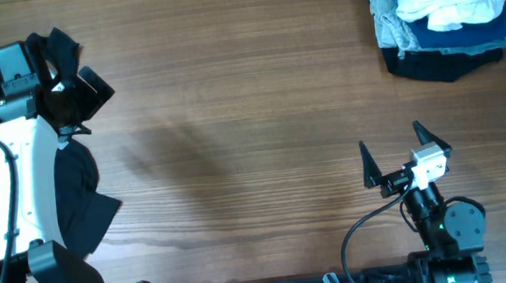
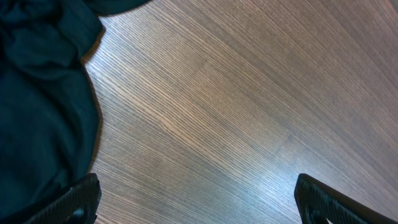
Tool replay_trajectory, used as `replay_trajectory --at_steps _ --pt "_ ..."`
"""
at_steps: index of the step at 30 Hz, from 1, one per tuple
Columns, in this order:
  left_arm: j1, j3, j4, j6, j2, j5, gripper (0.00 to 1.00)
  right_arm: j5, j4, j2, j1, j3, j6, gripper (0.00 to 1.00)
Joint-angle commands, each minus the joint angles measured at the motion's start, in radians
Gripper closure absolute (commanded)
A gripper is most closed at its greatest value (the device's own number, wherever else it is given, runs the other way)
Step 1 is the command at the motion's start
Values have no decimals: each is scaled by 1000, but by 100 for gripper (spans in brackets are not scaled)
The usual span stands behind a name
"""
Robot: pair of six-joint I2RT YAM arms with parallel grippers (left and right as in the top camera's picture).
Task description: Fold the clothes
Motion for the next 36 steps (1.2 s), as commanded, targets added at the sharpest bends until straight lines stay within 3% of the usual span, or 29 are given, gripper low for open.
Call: replay_trajectory --at_steps 1,24,36 --pt "3 -2 0 19 8 -9 0 20 8 -14 5 -2 18 0" --pt "0 -2 -3 19 -9 -9 0 20 8 -14 5 -2 18 0" --pt "-166 -2 -8 20 -243 -54 0 20 8 -13 5 -2 17 0"
